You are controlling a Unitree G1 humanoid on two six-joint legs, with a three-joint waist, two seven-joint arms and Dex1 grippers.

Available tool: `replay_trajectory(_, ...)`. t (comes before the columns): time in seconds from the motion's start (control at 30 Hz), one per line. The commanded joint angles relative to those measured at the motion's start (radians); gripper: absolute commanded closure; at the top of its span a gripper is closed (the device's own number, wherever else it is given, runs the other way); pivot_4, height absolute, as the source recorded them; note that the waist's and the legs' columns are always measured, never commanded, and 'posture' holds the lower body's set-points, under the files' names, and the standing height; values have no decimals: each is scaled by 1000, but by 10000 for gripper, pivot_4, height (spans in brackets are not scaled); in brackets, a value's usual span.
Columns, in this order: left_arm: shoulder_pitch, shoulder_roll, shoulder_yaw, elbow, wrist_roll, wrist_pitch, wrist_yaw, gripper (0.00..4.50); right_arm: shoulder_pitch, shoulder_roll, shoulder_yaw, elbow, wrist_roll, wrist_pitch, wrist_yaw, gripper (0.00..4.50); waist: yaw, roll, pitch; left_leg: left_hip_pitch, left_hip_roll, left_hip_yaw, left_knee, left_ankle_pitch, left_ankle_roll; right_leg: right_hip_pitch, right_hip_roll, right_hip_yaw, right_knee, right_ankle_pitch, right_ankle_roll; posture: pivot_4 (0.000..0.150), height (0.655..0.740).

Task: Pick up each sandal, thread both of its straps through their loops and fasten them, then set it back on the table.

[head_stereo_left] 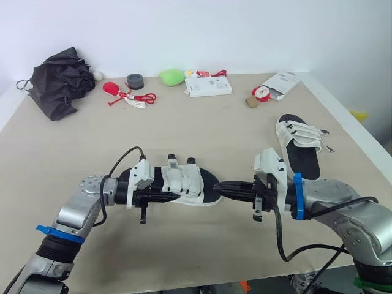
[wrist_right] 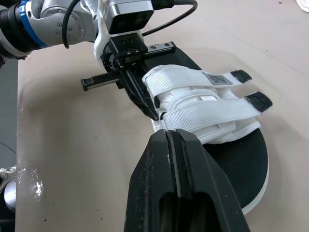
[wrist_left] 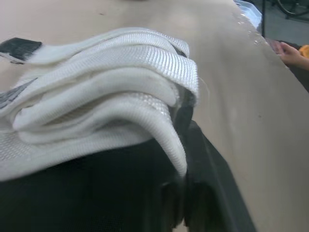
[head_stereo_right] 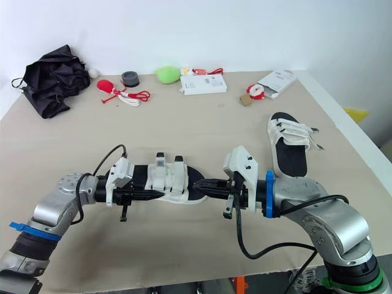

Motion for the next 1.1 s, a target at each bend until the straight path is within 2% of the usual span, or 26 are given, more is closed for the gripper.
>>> replay_trajectory(0.03,-55,-89,122,16,-94,176,213,44556,-14,4,-13,-24,7,-31,-11,45000,0,0,0,0,0,0,1,1,1,0,0,0,0,1,1,1500,7400)
replay_trajectory(0.2,-163,-171,230,69,-111,295,451,44556,-66,33,10,19,-46,-59,-57,45000,-5,-1,0,-1,0,0,3,4,3,1,0,0,0,5,4,1500,7400)
replay_trajectory(0.27,-244,-202,315,198,-30,298,711,44556,-113,60,29,61,-71,-66,-80,45000,-4,-1,0,1,0,0,3,5,3,1,0,2,0,6,3,1500,7400)
replay_trajectory(0.33,-285,-204,349,272,29,275,846,44556,-133,73,45,77,-83,-75,-78,45000,-4,-2,1,1,0,0,3,7,3,1,1,1,1,8,3,1500,7400)
replay_trajectory(0.53,-329,-212,385,343,101,206,992,44556,-149,86,78,96,-104,-107,-46,45000,0,-2,1,0,1,0,1,8,3,-1,1,3,0,10,0,1500,7400)
replay_trajectory(0.8,-356,-246,402,415,120,158,1066,44556,-193,117,80,122,-126,-151,-40,45000,0,-3,1,0,-4,2,2,8,3,-1,-2,4,0,12,1,1500,7400)
replay_trajectory(0.9,-347,-257,417,392,101,154,1067,35535,-189,117,87,116,-130,-164,-26,45000,0,-3,1,0,-3,1,2,9,4,0,-2,4,0,13,0,1500,7400)
replay_trajectory(1.03,-310,-266,433,324,91,188,1096,18313,-177,116,93,123,-139,-172,-20,45000,-2,-3,0,0,-2,1,2,9,3,-1,-2,4,0,14,-1,1500,7400)
replay_trajectory(1.07,-299,-267,437,301,93,198,1111,12218,-175,116,93,126,-140,-174,-17,45000,-2,-3,1,0,-2,1,2,9,3,-1,-2,4,0,14,-1,1500,7400)
replay_trajectory(1.1,-291,-267,438,285,93,206,1121,8792,-173,115,92,128,-140,-175,-15,45000,-2,-3,0,0,-1,1,2,9,3,-1,-2,4,0,14,-1,1500,7400)
